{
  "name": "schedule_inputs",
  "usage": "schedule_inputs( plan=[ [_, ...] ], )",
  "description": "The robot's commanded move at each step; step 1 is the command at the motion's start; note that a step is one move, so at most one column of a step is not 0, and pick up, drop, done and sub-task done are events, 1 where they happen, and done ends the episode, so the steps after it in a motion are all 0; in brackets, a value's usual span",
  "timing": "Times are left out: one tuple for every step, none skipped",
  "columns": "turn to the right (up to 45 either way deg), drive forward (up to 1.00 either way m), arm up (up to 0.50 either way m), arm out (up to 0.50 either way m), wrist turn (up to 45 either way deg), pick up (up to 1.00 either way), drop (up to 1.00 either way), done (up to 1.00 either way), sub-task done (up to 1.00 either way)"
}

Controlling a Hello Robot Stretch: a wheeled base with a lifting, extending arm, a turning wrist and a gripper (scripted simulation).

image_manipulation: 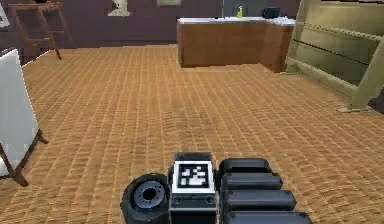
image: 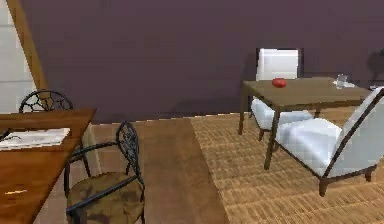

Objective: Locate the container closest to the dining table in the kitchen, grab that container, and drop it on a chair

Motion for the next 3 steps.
schedule_inputs(
  plan=[
    [-45.0,0.00,0.00,0.00,0.0,0.00,0.00,0.00,0.00],
    [-45.0,0.00,0.00,0.00,0.0,0.00,0.00,0.00,0.00],
    [-12.0,0.00,0.00,0.00,0.0,0.00,0.00,0.00,0.00]
  ],
)
